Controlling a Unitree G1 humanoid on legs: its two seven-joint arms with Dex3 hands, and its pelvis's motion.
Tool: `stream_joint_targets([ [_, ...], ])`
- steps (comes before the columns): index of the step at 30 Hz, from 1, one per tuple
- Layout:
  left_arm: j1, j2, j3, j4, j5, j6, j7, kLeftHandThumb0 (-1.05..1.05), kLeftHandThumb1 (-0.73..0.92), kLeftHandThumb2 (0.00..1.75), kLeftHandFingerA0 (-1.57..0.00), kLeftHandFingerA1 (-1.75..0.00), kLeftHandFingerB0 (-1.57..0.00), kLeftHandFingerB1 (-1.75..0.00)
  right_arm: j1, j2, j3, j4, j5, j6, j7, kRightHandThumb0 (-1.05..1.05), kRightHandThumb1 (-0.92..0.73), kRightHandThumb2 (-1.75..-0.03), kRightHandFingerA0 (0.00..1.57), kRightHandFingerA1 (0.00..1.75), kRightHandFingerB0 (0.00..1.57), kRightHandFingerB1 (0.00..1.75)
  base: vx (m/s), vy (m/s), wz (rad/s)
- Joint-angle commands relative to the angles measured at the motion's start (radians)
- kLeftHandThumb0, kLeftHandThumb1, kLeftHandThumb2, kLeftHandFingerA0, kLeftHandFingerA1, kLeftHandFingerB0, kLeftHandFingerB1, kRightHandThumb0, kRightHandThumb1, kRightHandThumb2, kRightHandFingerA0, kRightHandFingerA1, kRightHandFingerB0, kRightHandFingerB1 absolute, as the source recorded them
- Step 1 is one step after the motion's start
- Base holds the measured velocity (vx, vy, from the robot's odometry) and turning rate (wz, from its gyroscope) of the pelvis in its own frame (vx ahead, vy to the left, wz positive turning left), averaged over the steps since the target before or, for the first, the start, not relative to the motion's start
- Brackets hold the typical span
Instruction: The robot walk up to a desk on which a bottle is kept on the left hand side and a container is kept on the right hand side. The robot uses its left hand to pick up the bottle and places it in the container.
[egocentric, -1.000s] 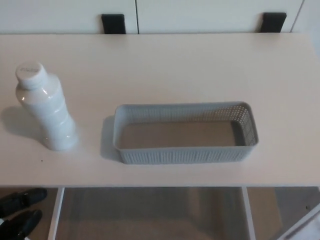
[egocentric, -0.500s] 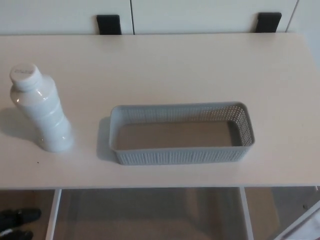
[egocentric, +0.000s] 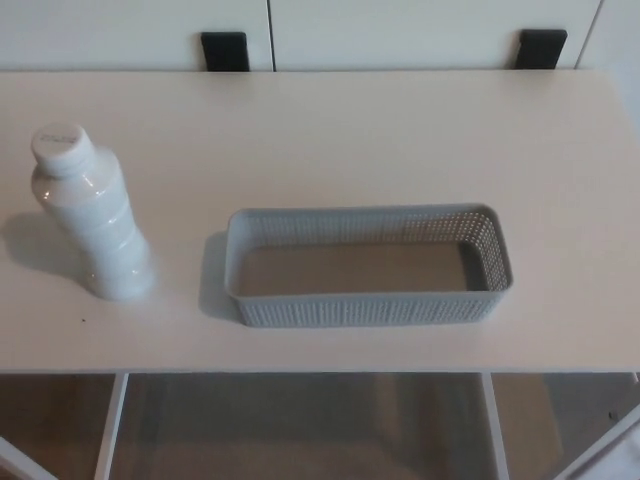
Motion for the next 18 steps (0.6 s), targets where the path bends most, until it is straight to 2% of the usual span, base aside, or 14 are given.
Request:
stream_joint_targets([
  [1, -0.026, 0.254, 0.263, 0.287, -0.179, -0.341, -0.688, -0.56, 0.45, 0.82, -0.39, -0.51, -0.28, -0.44, 0.013, -0.018, 0.0, 0.032, -0.002, -0.04, 0.031, -0.14, -0.7, -0.6, 0.55, 0.56, 0.22, 0.34, 0.0, 0.0, 0.0],
  [2, -0.04, 0.263, 0.399, 0.23, -0.326, -0.207, -0.816, -0.61, 0.6, 0.58, -0.37, -0.36, -0.31, -0.3, 0.009, -0.02, 0.001, 0.037, -0.012, -0.041, 0.024, -0.17, -0.66, -0.6, 0.55, 0.55, 0.2, 0.34, 0.0, 0.0, 0.0],
  [3, -0.044, 0.266, 0.436, 0.215, -0.365, -0.169, -0.852, -0.61, 0.6, 0.58, -0.37, -0.36, -0.31, -0.3, 0.008, -0.021, 0.001, 0.039, -0.014, -0.041, 0.021, -0.17, -0.66, -0.6, 0.55, 0.55, 0.2, 0.34, 0.0, 0.0, 0.0],
  [4, -0.041, 0.264, 0.482, 0.183, -0.404, -0.143, -0.867, -0.75, 0.53, 0.84, -0.29, -0.45, -0.18, -0.39, 0.012, -0.02, 0.002, 0.034, -0.016, -0.039, 0.02, -0.18, -0.66, -0.61, 0.55, 0.55, 0.21, 0.34, 0.0, 0.0, 0.0],
  [5, -0.039, 0.262, 0.503, 0.165, -0.417, -0.138, -0.866, -0.75, 0.53, 0.84, -0.29, -0.45, -0.18, -0.39, 0.015, -0.02, 0.002, 0.03, -0.016, -0.037, 0.019, -0.18, -0.66, -0.61, 0.55, 0.55, 0.21, 0.34, 0.0, 0.0, 0.0],
  [7, -0.048, 0.275, 0.581, 0.107, -0.498, -0.005, -0.853, -0.72, 0.42, 0.75, -0.22, -0.41, -0.11, -0.36, 0.007, -0.023, 0.005, 0.038, -0.022, -0.036, 0.016, -0.14, -0.65, -0.58, 0.58, 0.54, 0.21, 0.33, 0.0, 0.0, 0.0],
  [8, -0.052, 0.278, 0.63, 0.063, -0.559, 0.099, -0.819, -0.49, 0.41, 0.53, -0.2, -0.31, -0.19, -0.29, 0.005, -0.024, 0.011, 0.035, -0.03, -0.031, 0.011, -0.17, -0.65, -0.6, 0.56, 0.54, 0.22, 0.35, 0.0, 0.0, 0.0],
  [9, -0.055, 0.28, 0.664, 0.034, -0.598, 0.168, -0.796, -0.49, 0.41, 0.53, -0.2, -0.31, -0.19, -0.29, 0.005, -0.025, 0.014, 0.032, -0.035, -0.027, 0.007, -0.17, -0.65, -0.6, 0.56, 0.54, 0.22, 0.35, 0.0, 0.0, 0.0],
  [10, -0.055, 0.28, 0.664, 0.034, -0.598, 0.168, -0.796, -0.49, 0.41, 0.53, -0.2, -0.31, -0.19, -0.29, 0.005, -0.025, 0.014, 0.032, -0.035, -0.027, 0.007, -0.17, -0.65, -0.6, 0.56, 0.54, 0.22, 0.35, 0.0, 0.0, 0.0],
  [11, -0.08, 0.231, 0.703, -0.061, -0.627, 0.125, -0.68, -0.68, 0.42, 0.78, -0.06, -0.38, -0.04, -0.29, 0.004, -0.028, 0.013, 0.042, -0.034, -0.034, 0.014, -0.17, -0.66, -0.61, 0.55, 0.55, 0.21, 0.34, 0.0, 0.0, 0.0],
  [12, -0.133, 0.157, 0.733, -0.198, -0.651, 0.041, -0.496, -0.74, 0.46, 0.79, -0.1, -0.2, -0.1, -0.15, -0.002, -0.032, 0.011, 0.051, -0.032, -0.041, 0.02, -0.15, -0.68, -0.59, 0.55, 0.53, 0.21, 0.33, 0.0, 0.0, 0.0],
  [15, -0.195, 0.115, 0.719, -0.278, -0.643, 0.001, -0.363, -0.75, 0.45, 0.77, -0.11, -0.18, -0.1, -0.16, -0.015, -0.035, 0.007, 0.057, -0.026, -0.05, 0.026, -0.15, -0.69, -0.59, 0.55, 0.54, 0.21, 0.33, 0.0, 0.0, 0.0],
  [16, -0.236, 0.1, 0.692, -0.297, -0.609, -0.033, -0.3, -0.69, 0.43, 0.78, -0.06, -0.15, -0.06, -0.23, -0.022, -0.036, 0.005, 0.064, -0.025, -0.056, 0.028, -0.15, -0.68, -0.59, 0.56, 0.54, 0.22, 0.33, 0.0, 0.0, 0.0],
  [18, -0.311, 0.081, 0.641, -0.308, -0.533, -0.079, -0.214, -0.64, 0.43, 0.79, 0.0, -0.13, 0.0, -0.21, -0.033, -0.038, 0.003, 0.073, -0.025, -0.052, 0.024, -0.15, -0.66, -0.58, 0.57, 0.52, 0.22, 0.33, 0.0, 0.0, 0.0],
])
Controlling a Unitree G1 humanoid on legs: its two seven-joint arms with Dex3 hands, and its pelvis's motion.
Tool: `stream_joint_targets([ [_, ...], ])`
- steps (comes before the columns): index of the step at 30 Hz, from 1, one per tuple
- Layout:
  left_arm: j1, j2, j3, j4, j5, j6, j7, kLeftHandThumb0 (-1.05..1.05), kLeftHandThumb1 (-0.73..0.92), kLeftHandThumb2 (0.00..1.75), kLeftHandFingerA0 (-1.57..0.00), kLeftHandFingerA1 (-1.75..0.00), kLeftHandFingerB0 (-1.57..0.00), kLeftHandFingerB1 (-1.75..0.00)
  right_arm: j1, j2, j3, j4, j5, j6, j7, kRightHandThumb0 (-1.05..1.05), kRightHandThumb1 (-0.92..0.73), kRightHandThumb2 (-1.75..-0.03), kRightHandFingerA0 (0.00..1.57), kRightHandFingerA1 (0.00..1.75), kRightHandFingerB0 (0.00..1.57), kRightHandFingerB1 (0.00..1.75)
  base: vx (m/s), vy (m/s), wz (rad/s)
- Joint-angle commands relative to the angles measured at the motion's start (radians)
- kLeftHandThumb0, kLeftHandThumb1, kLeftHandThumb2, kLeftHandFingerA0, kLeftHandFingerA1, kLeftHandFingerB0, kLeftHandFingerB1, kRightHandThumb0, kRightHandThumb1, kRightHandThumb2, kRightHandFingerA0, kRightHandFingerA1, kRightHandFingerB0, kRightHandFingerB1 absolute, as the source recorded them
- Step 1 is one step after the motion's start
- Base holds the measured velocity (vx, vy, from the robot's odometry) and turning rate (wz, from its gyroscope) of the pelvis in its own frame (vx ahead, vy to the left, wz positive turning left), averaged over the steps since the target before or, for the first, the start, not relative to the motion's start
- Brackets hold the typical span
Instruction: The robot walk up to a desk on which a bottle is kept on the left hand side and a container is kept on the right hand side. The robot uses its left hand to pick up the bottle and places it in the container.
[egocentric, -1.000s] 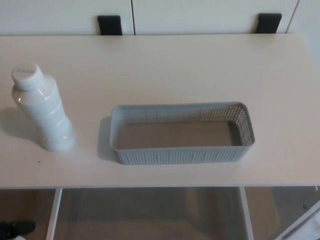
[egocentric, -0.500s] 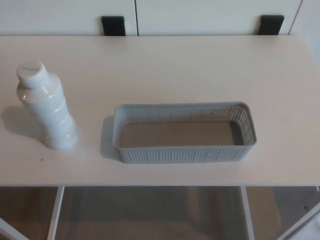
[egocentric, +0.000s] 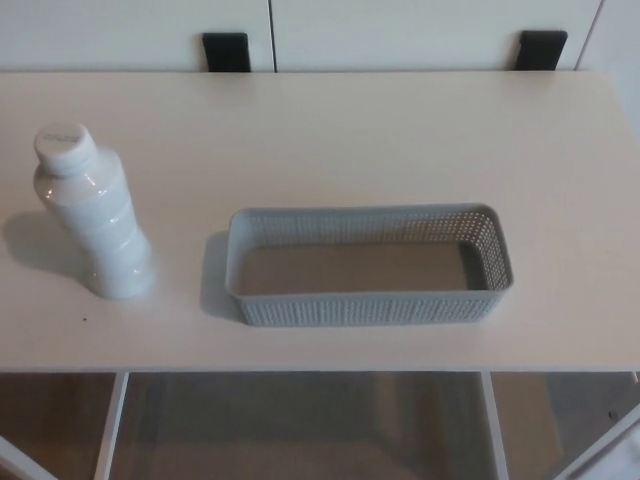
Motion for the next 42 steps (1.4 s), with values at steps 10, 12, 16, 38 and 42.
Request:
stream_joint_targets([
  [10, -0.548, -0.079, 0.044, -0.114, -0.058, -0.084, 0.178, -0.62, 0.44, 0.67, 0.0, -0.12, 0.0, 0.0, -0.046, -0.041, 0.005, 0.05, -0.034, -0.019, 0.0, -0.18, -0.65, -0.6, 0.55, 0.52, 0.21, 0.33, 0.0, 0.0, 0.0],
  [12, -0.559, -0.086, 0.03, -0.106, -0.039, -0.086, 0.184, -0.62, 0.44, 0.67, 0.0, -0.12, 0.0, 0.0, -0.046, -0.04, 0.005, 0.048, -0.033, -0.015, -0.001, -0.18, -0.65, -0.6, 0.55, 0.52, 0.21, 0.33, 0.0, 0.0, 0.0],
  [16, -0.593, -0.149, -0.077, -0.056, 0.038, -0.108, 0.198, -0.67, 0.41, 0.75, 0.0, -0.09, 0.0, -0.02, -0.045, -0.04, 0.007, 0.068, -0.041, -0.029, -0.004, -0.14, -0.67, -0.59, 0.57, 0.51, 0.22, 0.33, 0.0, 0.0, 0.0],
  [38, -0.587, -0.245, -0.26, -0.02, 0.11, -0.122, 0.214, -0.69, 0.42, 0.77, 0.0, -0.1, 0.0, -0.03, -0.026, -0.04, 0.022, 0.025, -0.053, -0.034, -0.005, -0.13, -0.51, -0.93, 0.48, 0.64, 0.11, 0.47, 0.0, 0.0, 0.0],
  [42, -0.582, -0.27, -0.275, -0.042, 0.107, -0.112, 0.219, -0.67, 0.41, 0.75, 0.0, -0.08, 0.0, -0.02, -0.027, -0.051, 0.026, 0.037, -0.061, -0.051, 0.002, -0.15, -0.5, -0.92, 0.47, 0.64, 0.1, 0.47, 0.0, 0.0, 0.0],
])
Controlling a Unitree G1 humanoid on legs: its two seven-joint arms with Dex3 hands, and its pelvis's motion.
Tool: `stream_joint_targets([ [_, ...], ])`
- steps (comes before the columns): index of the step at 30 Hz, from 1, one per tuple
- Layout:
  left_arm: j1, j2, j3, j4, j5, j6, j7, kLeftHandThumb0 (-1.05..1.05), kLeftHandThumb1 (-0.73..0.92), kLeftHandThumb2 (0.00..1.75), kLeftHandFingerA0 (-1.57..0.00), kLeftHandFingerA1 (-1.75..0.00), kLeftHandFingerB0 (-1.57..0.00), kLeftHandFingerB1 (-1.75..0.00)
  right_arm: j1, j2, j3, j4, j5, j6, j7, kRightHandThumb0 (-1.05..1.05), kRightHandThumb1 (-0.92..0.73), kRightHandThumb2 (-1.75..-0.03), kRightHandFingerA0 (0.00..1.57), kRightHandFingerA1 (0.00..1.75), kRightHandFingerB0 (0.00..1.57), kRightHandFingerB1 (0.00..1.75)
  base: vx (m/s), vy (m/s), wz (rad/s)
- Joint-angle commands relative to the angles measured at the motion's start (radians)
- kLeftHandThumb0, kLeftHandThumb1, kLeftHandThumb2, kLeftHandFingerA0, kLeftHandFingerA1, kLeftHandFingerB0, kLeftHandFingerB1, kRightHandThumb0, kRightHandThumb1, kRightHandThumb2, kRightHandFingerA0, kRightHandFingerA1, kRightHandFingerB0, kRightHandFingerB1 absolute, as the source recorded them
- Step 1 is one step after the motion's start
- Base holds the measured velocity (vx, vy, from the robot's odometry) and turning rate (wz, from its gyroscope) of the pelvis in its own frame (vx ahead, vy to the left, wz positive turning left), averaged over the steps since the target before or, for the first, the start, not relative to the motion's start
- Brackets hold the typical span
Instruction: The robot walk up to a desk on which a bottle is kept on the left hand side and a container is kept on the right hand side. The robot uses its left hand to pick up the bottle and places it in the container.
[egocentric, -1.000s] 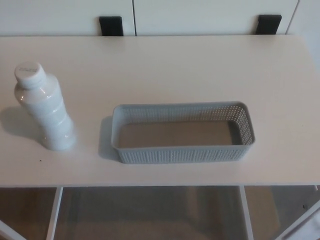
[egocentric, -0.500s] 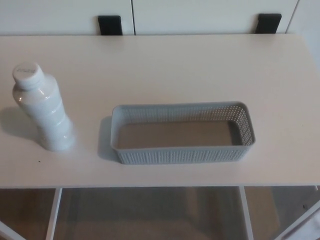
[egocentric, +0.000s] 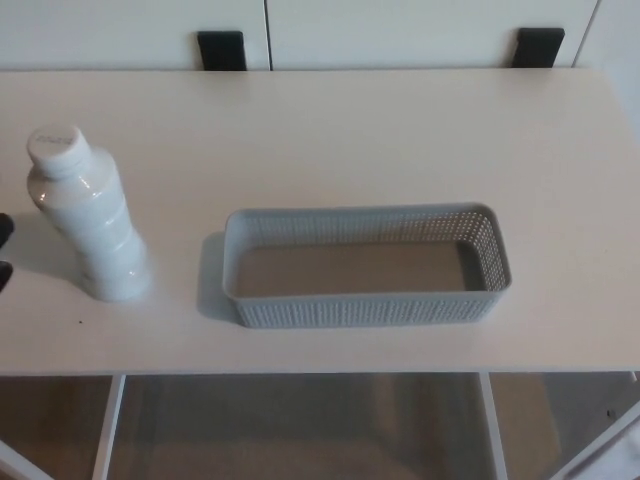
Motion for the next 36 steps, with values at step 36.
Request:
stream_joint_targets([
  [36, -0.031, -0.194, -0.095, -0.174, -0.048, 0.186, 0.081, -0.52, 0.53, 0.55, 0.0, -0.13, 0.0, -0.01, -0.004, -0.008, 0.033, -0.049, -0.04, 0.047, -0.041, -0.12, -0.49, -0.92, 0.53, 0.66, 0.12, 0.48, 0.0, 0.0, 0.0],
])
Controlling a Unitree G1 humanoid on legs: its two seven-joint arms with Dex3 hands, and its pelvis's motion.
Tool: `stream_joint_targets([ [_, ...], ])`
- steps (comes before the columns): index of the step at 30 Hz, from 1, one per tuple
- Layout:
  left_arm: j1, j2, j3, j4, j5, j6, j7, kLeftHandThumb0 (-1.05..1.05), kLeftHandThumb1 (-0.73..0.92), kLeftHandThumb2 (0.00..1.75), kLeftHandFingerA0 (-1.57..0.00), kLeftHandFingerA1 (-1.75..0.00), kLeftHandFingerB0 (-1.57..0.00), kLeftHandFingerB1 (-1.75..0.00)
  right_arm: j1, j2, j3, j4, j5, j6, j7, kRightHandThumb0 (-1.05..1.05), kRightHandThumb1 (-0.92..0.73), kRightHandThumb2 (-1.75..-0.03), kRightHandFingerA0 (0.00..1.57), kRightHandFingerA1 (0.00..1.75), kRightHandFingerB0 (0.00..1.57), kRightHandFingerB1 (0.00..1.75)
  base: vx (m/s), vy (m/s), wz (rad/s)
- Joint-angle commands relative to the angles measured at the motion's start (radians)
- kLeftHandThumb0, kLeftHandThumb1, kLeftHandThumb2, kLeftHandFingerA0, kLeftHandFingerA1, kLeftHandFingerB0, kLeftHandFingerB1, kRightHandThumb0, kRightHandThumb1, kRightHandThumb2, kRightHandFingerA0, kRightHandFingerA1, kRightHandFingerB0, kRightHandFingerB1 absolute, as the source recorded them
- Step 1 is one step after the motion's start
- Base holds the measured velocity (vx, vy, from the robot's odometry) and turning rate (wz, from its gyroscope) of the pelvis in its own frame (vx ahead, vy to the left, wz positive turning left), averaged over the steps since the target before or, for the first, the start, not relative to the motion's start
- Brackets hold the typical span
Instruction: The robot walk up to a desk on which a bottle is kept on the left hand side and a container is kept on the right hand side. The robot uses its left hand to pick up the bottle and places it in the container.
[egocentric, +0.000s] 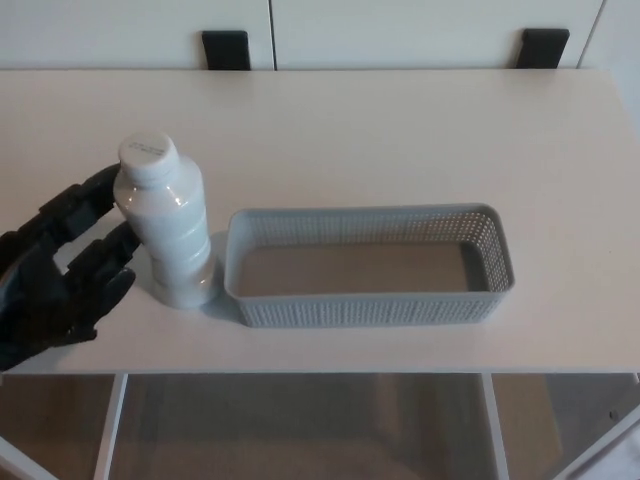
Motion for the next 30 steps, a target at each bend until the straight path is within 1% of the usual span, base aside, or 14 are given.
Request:
stream_joint_targets([
  [1, -0.045, 0.0, -0.003, 0.045, -0.001, 0.046, 0.031, -0.52, 0.53, 0.55, 0.0, -0.13, 0.0, -0.01, -0.009, -0.011, -0.005, 0.006, -0.005, 0.014, -0.014, -0.12, -0.49, -0.92, 0.53, 0.66, 0.12, 0.48, 0.0, 0.0, 0.0],
  [2, -0.051, 0.0, -0.003, 0.052, 0.0, 0.049, 0.035, -0.54, 0.51, 0.56, 0.0, -0.13, 0.0, -0.02, -0.012, -0.013, -0.007, 0.015, -0.001, 0.006, -0.007, -0.14, -0.7, -0.61, 0.58, 0.52, 0.22, 0.33, 0.0, 0.0, 0.0],
  [3, -0.055, -0.001, -0.003, 0.056, 0.001, 0.052, 0.038, -0.54, 0.51, 0.56, 0.0, -0.13, 0.0, -0.02, -0.012, -0.014, -0.007, 0.016, 0.001, 0.003, -0.004, -0.14, -0.7, -0.61, 0.58, 0.52, 0.22, 0.33, 0.0, 0.0, 0.0],
  [4, -0.062, 0.002, -0.005, 0.07, 0.01, 0.043, 0.04, -0.54, 0.45, 0.7, 0.0, -0.09, 0.0, 0.0, -0.011, -0.015, -0.006, 0.012, 0.001, 0.002, -0.003, -0.12, -0.51, -0.93, 0.51, 0.65, 0.11, 0.47, 0.0, 0.0, 0.0],
  [5, -0.067, 0.003, -0.007, 0.081, 0.017, 0.035, 0.04, -0.54, 0.45, 0.7, 0.0, -0.09, 0.0, 0.0, -0.01, -0.015, -0.005, 0.008, 0.0, 0.002, -0.003, -0.12, -0.51, -0.93, 0.51, 0.65, 0.11, 0.47, 0.0, 0.0, 0.0],
  [6, -0.073, 0.011, -0.014, 0.097, 0.039, 0.022, 0.048, -0.56, 0.44, 0.7, 0.0, -0.09, 0.0, -0.03, -0.009, -0.014, -0.005, 0.005, -0.001, 0.003, -0.006, -0.15, -0.7, -0.6, 0.59, 0.53, 0.21, 0.33, 0.0, 0.0, 0.0],
  [9, -0.081, 0.024, -0.03, 0.116, 0.076, -0.001, 0.064, -0.53, 0.47, 0.7, 0.0, -0.12, 0.0, -0.03, -0.009, -0.012, -0.007, 0.01, 0.001, 0.0, -0.006, -0.17, -0.68, -0.61, 0.58, 0.53, 0.21, 0.34, 0.0, 0.0, 0.0],
  [10, -0.082, 0.039, -0.057, 0.137, 0.14, -0.069, 0.084, -0.61, 0.39, 0.73, 0.0, -0.15, 0.0, -0.05, -0.008, -0.013, -0.007, 0.013, 0.003, -0.006, -0.002, -0.17, -0.69, -0.61, 0.58, 0.53, 0.21, 0.34, 0.0, 0.0, 0.0],
  [12, -0.084, 0.057, -0.092, 0.168, 0.222, -0.158, 0.113, -0.6, 0.39, 0.73, 0.0, -0.15, 0.0, -0.04, -0.008, -0.014, -0.007, 0.017, 0.004, -0.012, 0.003, -0.14, -0.71, -0.6, 0.58, 0.52, 0.21, 0.33, 0.0, 0.0, 0.0],
  [13, -0.09, 0.065, -0.114, 0.192, 0.266, -0.208, 0.131, -0.62, 0.4, 0.72, 0.0, -0.13, 0.0, -0.01, -0.009, -0.014, -0.006, 0.013, 0.003, -0.007, 0.001, -0.12, -0.52, -0.93, 0.5, 0.65, 0.1, 0.47, 0.0, 0.0, 0.0],
  [16, -0.099, 0.071, -0.141, 0.211, 0.305, -0.247, 0.147, -0.63, 0.4, 0.73, 0.0, -0.14, 0.0, -0.02, -0.006, -0.011, -0.004, -0.009, 0.006, 0.013, -0.008, -0.12, -0.52, -0.93, 0.5, 0.65, 0.1, 0.47, 0.0, 0.0, 0.0],
  [18, -0.103, 0.07, -0.154, 0.219, 0.314, -0.259, 0.152, -0.63, 0.4, 0.73, 0.0, -0.13, 0.0, -0.02, -0.005, -0.009, -0.005, -0.012, 0.008, 0.015, -0.01, -0.12, -0.51, -0.93, 0.52, 0.66, 0.11, 0.47, 0.0, 0.0, 0.0],
  [19, -0.105, 0.069, -0.164, 0.221, 0.327, -0.266, 0.161, -0.64, 0.38, 0.7, -0.02, -0.19, 0.0, -0.03, -0.005, -0.009, -0.005, -0.008, 0.009, 0.01, -0.007, -0.17, -0.69, -0.61, 0.58, 0.53, 0.21, 0.33, 0.0, 0.0, 0.0],
  [30, -0.126, 0.025, -0.256, 0.179, 0.391, -0.202, 0.258, -0.62, 0.38, 0.71, -0.03, -0.21, 0.0, -0.06, 0.004, -0.011, 0.014, -0.046, -0.008, 0.02, -0.013, -0.14, -0.69, -0.59, 0.61, 0.53, 0.22, 0.33, 0.0, 0.0, 0.0],
])
